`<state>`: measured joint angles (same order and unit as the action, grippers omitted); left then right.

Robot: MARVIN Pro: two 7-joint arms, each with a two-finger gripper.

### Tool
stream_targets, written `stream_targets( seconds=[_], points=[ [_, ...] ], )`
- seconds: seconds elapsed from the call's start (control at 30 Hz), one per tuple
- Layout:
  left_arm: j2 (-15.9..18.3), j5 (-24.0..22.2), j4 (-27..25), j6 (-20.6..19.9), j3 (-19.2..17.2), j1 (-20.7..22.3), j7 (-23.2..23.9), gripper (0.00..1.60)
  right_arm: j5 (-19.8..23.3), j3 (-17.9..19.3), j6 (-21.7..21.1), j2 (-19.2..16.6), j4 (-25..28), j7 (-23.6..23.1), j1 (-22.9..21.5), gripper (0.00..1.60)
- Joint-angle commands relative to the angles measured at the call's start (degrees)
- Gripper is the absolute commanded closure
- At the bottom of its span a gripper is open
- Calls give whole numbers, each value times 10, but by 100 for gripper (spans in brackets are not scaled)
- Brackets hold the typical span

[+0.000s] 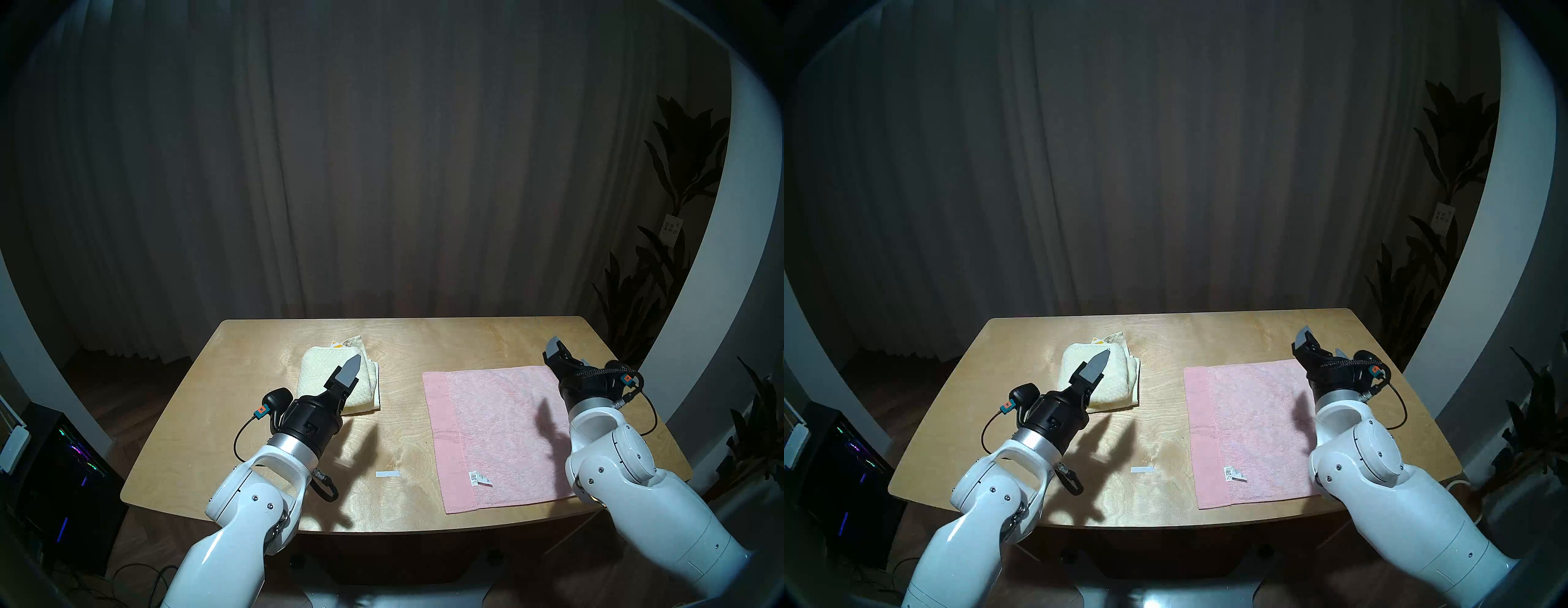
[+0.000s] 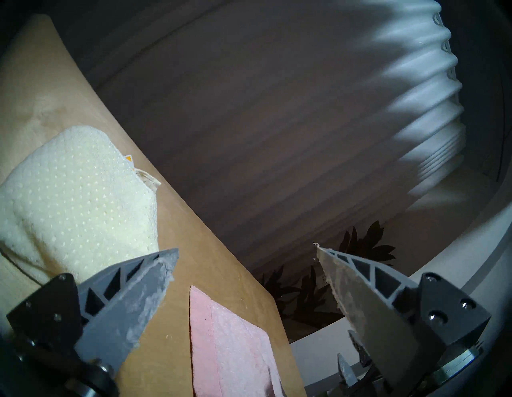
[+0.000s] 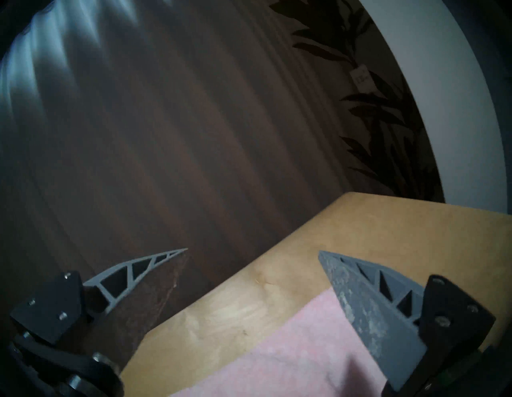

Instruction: Fold each towel twice and stack them on table

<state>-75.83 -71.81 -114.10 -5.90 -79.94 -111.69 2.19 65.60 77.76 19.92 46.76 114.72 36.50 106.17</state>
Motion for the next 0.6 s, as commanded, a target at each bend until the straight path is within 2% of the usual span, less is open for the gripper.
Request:
stream_targets(
  seconds=[0.0, 0.27, 0.57],
  points=[
    [-39, -35, -18, 3, 14, -4, -18, 0, 61, 43, -12, -35, -1, -7, 63, 0],
    [-66, -73, -40, 5, 35, -16, -60, 0, 134, 93, -38, -62, -8, -38, 113, 0],
    [-59, -112, -37, 0, 61, -26, -90, 0, 203, 122, -72, -71, -23, -107, 142, 0]
  ],
)
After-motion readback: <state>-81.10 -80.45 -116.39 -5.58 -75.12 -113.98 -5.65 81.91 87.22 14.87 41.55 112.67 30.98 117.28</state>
